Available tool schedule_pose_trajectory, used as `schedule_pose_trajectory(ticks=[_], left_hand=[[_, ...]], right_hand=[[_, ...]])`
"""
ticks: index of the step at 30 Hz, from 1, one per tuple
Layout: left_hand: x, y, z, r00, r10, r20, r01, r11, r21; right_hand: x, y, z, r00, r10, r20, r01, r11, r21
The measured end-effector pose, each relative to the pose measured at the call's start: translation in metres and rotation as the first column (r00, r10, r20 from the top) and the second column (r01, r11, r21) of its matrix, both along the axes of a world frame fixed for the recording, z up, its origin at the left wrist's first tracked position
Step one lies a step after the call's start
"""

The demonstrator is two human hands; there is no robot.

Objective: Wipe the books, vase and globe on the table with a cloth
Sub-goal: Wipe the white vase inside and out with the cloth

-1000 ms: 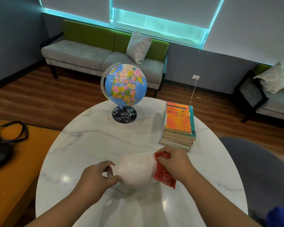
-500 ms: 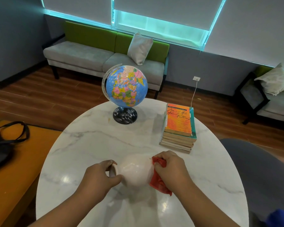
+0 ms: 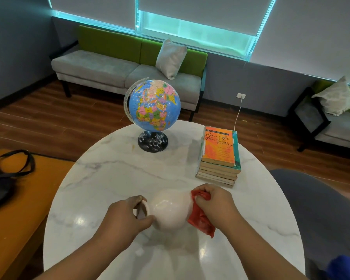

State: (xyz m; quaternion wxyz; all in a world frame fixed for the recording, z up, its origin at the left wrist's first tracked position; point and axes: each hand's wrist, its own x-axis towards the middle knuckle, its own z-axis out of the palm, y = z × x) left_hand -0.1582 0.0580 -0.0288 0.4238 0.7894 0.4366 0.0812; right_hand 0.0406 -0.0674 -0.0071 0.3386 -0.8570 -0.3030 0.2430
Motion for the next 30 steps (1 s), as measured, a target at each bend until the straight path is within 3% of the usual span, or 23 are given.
schedule_pose_trajectory(ticks=[3, 6, 9, 13, 17, 20, 23, 27, 30], left_hand=[[0.002, 0.000, 0.002, 1.000, -0.011, -0.003, 0.011, 1.000, 0.014], [0.000, 0.003, 0.001, 1.000, 0.005, -0.004, -0.005, 1.000, -0.008], [-0.001, 0.002, 0.000, 1.000, -0.008, 0.002, 0.008, 1.000, -0.005], [0.003, 0.000, 0.004, 1.000, -0.013, 0.002, 0.013, 1.000, 0.015], [0.001, 0.001, 0.003, 1.000, -0.006, -0.005, 0.006, 1.000, 0.017], [0.000, 0.000, 0.002, 1.000, -0.010, -0.002, 0.010, 1.000, 0.021], [0.002, -0.001, 0.003, 1.000, -0.020, -0.005, 0.020, 0.999, 0.050], [0.003, -0.002, 0.003, 1.000, -0.015, -0.007, 0.016, 0.999, 0.052], [0.004, -0.004, 0.004, 1.000, -0.022, 0.008, 0.022, 0.998, 0.062]], right_hand=[[0.002, 0.002, -0.001, 0.994, 0.029, 0.104, -0.021, 0.997, -0.076], [-0.001, 0.001, 0.002, 0.986, 0.148, 0.075, -0.144, 0.988, -0.057], [0.006, -0.001, 0.005, 0.997, 0.076, 0.025, -0.074, 0.996, -0.044], [0.002, 0.004, 0.003, 0.985, 0.085, 0.152, -0.068, 0.991, -0.113], [-0.019, 0.003, 0.008, 0.977, 0.196, 0.087, -0.198, 0.980, 0.017], [-0.010, 0.005, 0.008, 0.997, 0.070, -0.018, -0.069, 0.997, 0.040], [-0.010, 0.007, 0.006, 1.000, -0.002, 0.029, 0.002, 1.000, -0.007], [-0.031, 0.005, 0.011, 0.981, 0.187, 0.055, -0.190, 0.981, 0.043], [-0.022, 0.007, 0.013, 0.987, 0.153, 0.052, -0.154, 0.988, 0.020]])
